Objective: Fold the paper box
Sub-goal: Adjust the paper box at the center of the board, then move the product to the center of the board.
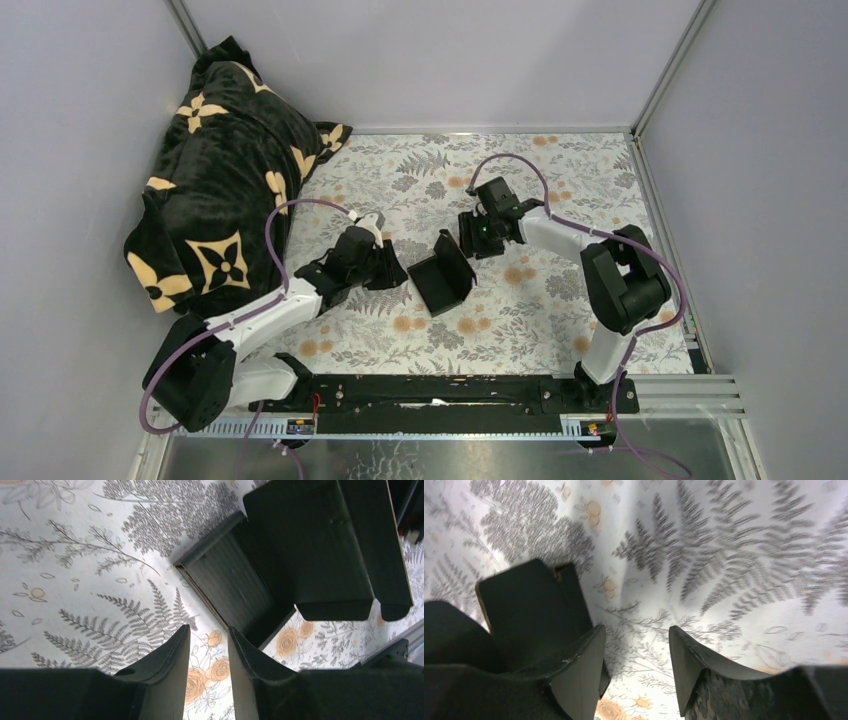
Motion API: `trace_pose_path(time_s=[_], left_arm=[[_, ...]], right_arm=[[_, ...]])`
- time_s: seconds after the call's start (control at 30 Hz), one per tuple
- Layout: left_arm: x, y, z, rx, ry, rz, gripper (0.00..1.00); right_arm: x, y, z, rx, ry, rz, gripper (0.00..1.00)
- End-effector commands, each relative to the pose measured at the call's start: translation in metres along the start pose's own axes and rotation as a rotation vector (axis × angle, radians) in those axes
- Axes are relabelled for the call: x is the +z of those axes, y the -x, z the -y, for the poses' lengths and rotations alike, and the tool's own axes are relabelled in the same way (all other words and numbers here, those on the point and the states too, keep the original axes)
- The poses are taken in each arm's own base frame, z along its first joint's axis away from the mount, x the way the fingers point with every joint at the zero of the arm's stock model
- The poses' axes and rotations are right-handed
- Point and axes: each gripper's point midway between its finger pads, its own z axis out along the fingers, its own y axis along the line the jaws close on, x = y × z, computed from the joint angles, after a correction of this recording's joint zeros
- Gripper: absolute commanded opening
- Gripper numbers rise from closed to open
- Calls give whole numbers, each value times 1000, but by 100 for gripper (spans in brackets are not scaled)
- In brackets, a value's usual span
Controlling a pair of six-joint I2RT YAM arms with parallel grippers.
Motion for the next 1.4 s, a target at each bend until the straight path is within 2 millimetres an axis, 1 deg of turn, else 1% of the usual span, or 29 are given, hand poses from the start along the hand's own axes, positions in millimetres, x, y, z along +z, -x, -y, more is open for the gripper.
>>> trace_pose_path(time_s=[0.0, 0.03, 0.13, 0.23, 0.33, 0.4, 0.57, 0.7, 0.8, 0.83, 0.97, 1.17, 1.23, 1.37], left_arm=[[-6, -10, 11, -13, -27, 3, 40], [-7, -14, 12, -13, -28, 1, 40], [-10, -24, 22, -11, -55, -4, 40], [-14, -37, 31, -3, -71, -20, 40], [-20, -51, 38, -3, -89, -30, 40], [-23, -62, 38, -2, -95, -43, 40], [-23, -80, 43, 7, -115, -75, 40], [-16, -88, 35, 17, -89, -66, 39], [-10, -96, 39, 23, -102, -89, 36], [-7, -100, 45, 34, -117, -96, 35], [4, -112, 57, 65, -122, -123, 34], [19, -121, 78, 77, -162, -141, 33], [23, -122, 86, 85, -174, -143, 33], [34, -126, 94, 102, -174, -152, 33]], right_arm=[[-16, 51, 23, -75, -209, 142, 57], [-22, 68, 29, -96, -264, 180, 58], [-26, 94, 43, -148, -378, 199, 58], [-23, 106, 52, -160, -432, 205, 59], [-25, 116, 55, -145, -425, 245, 64], [-22, 122, 57, -139, -409, 248, 66], [-15, 137, 68, -127, -410, 227, 66], [-8, 148, 67, -133, -390, 238, 66], [1, 153, 66, -142, -378, 228, 66], [3, 155, 66, -143, -377, 227, 66], [15, 150, 66, -142, -359, 200, 66], [27, 141, 66, -136, -328, 178, 73], [30, 140, 65, -138, -317, 179, 79], [36, 141, 63, -140, -302, 177, 79]])
